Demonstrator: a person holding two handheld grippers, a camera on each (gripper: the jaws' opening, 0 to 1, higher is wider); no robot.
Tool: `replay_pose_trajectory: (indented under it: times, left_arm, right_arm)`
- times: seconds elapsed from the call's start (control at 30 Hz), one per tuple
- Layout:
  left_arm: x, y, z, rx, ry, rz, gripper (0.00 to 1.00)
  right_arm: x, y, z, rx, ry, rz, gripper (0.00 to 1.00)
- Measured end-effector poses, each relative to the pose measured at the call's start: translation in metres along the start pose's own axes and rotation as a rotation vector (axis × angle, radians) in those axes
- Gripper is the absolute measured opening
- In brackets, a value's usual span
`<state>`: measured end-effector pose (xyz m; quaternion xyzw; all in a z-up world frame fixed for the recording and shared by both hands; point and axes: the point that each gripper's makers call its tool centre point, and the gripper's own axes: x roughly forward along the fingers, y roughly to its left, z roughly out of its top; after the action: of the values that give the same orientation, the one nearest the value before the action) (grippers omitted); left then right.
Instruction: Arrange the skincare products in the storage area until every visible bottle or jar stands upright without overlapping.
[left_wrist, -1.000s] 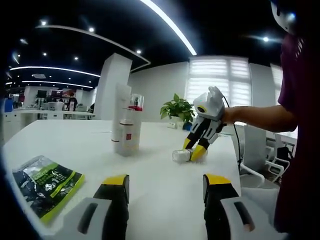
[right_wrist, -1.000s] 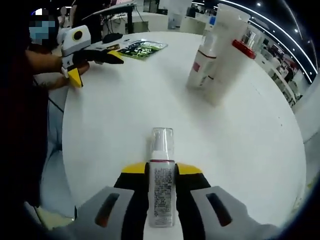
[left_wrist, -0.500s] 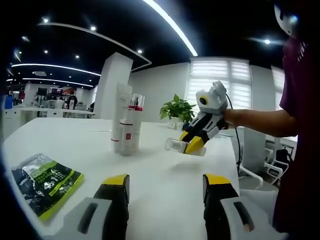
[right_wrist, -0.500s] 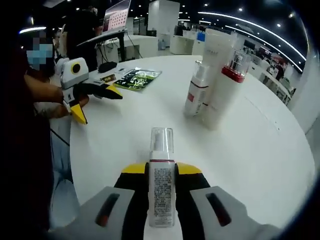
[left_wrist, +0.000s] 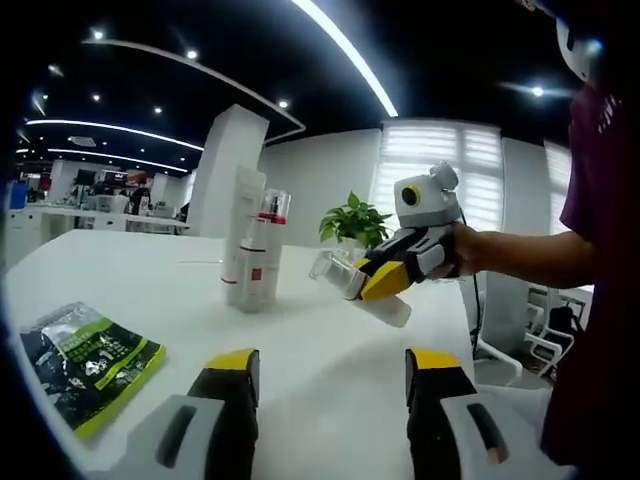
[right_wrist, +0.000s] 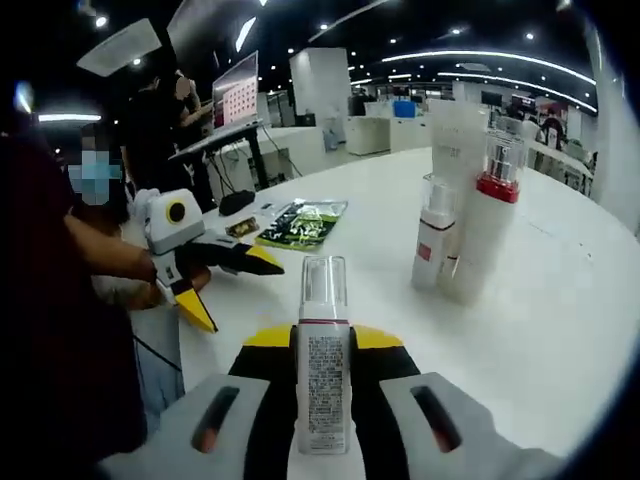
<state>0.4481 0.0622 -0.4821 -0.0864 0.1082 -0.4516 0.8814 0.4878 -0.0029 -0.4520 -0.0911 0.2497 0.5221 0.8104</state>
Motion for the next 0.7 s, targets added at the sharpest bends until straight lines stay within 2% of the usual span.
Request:
replay_pose_trajectory:
  times: [0.3,0.43,0.53,0.7]
  left_arm:
    - [0.000,-0.003,0.001,-0.023,-0.007,-0.020,0.59]
    - [-0.001,-0.005,0.006,-0.073,-0.025,-0.041,0.59]
    - [-0.002,-0.007,0.008,-0.081,-0.025,-0.049,0.58]
    - [-0.004,-0.012,0.026,-0.135,-0.071,-0.081,0.58]
  right_arm:
    - [0.012,0.019,0.018,0.072,-0.102,0.067,0.18]
    - [0.018,0.029,0.029,0.097,-0.166,0.097,0.18]
    - [0.022,0.034,0.035,0.117,-0.205,0.109,0.18]
    - [0.027,0.044,0.047,0.135,-0.271,0.129,0.18]
